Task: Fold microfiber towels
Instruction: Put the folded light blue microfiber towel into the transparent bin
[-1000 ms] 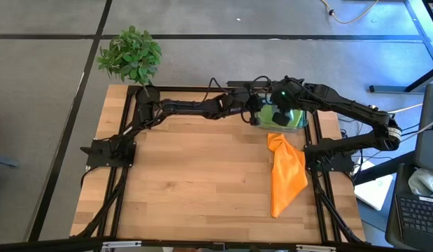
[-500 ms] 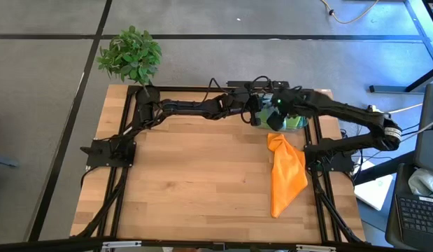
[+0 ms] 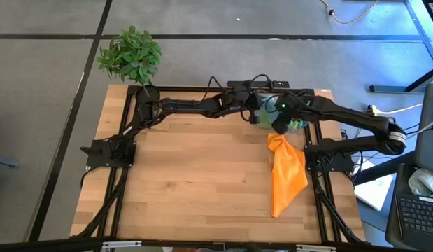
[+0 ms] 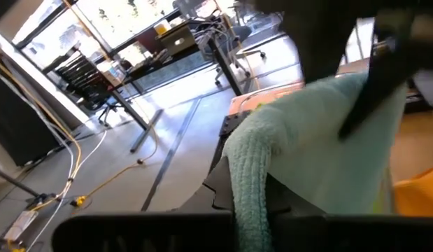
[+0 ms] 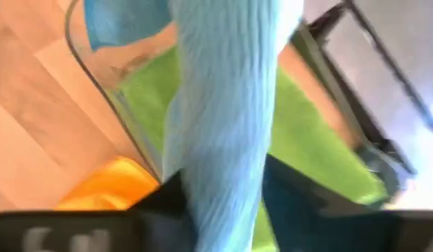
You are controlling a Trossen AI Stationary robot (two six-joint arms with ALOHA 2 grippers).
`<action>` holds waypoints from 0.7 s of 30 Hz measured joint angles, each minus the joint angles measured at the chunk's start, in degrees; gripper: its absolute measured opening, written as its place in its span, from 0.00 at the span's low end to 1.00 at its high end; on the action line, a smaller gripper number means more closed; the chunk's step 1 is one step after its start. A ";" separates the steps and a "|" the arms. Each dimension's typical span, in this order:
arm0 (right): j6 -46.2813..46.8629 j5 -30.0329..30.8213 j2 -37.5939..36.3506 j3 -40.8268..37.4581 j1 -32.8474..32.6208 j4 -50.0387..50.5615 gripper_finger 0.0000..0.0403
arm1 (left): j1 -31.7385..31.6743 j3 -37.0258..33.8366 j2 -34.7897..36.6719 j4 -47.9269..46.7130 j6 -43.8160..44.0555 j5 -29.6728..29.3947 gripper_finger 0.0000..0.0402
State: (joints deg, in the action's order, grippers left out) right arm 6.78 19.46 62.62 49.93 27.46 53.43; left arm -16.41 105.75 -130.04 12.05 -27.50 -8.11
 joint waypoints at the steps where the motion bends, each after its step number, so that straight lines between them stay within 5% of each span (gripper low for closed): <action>1: -0.56 0.83 -0.60 0.93 0.00 1.71 0.27 | -0.26 0.00 0.00 0.04 0.24 -0.07 0.00; 5: -1.40 4.62 -2.42 4.22 0.00 9.06 0.04 | -0.89 0.00 0.00 0.02 2.69 0.99 0.00; 15: -5.15 8.78 -3.17 10.62 -0.02 19.05 0.02 | 1.52 0.00 0.00 -0.34 4.69 3.49 0.00; 21: -7.28 -4.38 -3.24 11.56 0.32 24.61 0.02 | 2.45 0.02 0.02 -4.75 3.91 3.63 0.00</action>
State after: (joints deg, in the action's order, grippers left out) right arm -0.50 15.08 59.39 61.49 27.78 78.04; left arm -13.95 105.78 -130.02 7.30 -23.59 -4.48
